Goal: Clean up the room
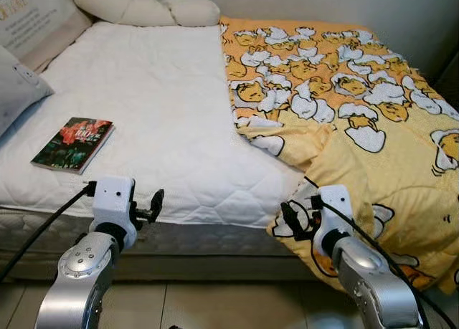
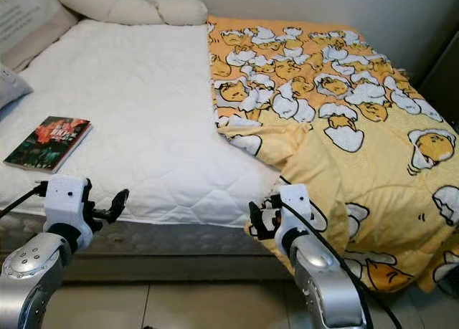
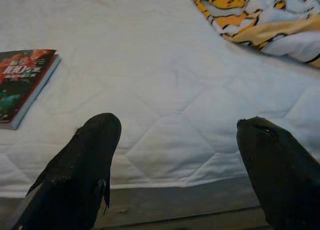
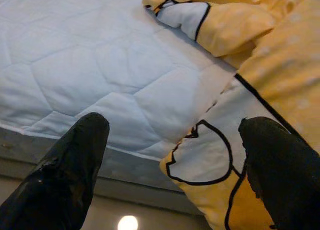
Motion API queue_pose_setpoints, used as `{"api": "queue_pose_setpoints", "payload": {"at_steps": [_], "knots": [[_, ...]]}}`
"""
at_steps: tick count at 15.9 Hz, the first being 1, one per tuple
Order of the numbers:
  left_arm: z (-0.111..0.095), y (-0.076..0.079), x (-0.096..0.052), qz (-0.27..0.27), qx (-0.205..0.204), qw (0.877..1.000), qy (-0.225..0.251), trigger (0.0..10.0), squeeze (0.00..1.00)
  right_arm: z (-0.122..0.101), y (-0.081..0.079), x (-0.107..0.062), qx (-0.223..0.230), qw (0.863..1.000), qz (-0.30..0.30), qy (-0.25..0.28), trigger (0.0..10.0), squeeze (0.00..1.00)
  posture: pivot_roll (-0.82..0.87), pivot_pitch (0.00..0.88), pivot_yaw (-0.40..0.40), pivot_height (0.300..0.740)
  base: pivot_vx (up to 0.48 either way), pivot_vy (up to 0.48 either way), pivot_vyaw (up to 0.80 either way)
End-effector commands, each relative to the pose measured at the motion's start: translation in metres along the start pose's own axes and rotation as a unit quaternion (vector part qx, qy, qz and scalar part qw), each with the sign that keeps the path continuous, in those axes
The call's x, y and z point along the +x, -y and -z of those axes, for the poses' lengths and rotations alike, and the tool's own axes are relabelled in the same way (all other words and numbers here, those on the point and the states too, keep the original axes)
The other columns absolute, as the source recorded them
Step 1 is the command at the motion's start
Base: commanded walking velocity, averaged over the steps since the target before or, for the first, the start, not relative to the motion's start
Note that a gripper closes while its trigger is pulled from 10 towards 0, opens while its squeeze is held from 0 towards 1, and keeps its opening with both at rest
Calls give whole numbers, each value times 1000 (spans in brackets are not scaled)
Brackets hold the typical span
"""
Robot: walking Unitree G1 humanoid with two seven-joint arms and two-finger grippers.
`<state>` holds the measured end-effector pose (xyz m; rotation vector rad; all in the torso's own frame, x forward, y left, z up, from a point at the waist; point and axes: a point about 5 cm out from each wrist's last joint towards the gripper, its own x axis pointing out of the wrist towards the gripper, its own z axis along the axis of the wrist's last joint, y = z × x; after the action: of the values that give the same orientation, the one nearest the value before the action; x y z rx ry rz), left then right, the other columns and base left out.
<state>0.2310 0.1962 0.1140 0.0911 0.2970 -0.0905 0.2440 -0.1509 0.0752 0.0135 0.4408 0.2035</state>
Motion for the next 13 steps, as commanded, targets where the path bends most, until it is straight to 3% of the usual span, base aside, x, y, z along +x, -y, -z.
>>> {"api": "queue_pose_setpoints", "payload": {"at_steps": [1, 4, 8, 13], "knots": [[-5, 0, 4, -1, 1, 1000, 11, 10000, 0, -7, 3, 1, 8, 1000, 2, 13, 10000, 0, -92, 0, -1, 740, 0, 0, 0], [-5, 0, 4, 0, 10, 1000, 11, 10000, 0, -10, 0, 3, 13, 1000, -3, 14, 10000, 0, -94, 0, -2, 740, 0, 0, -163], [-7, -3, 5, 1, 35, 999, 18, 10000, 0, -11, 1, 4, 5, 1000, 0, 14, 10000, 0, -97, 0, 1, 740, 261, 0, 0], [-6, -8, 5, -2, 37, 999, 17, 10000, 0, -13, -2, 4, -1, 1000, -8, 17, 10000, 0, -99, 0, 0, 740, 277, 0, 0]]}}
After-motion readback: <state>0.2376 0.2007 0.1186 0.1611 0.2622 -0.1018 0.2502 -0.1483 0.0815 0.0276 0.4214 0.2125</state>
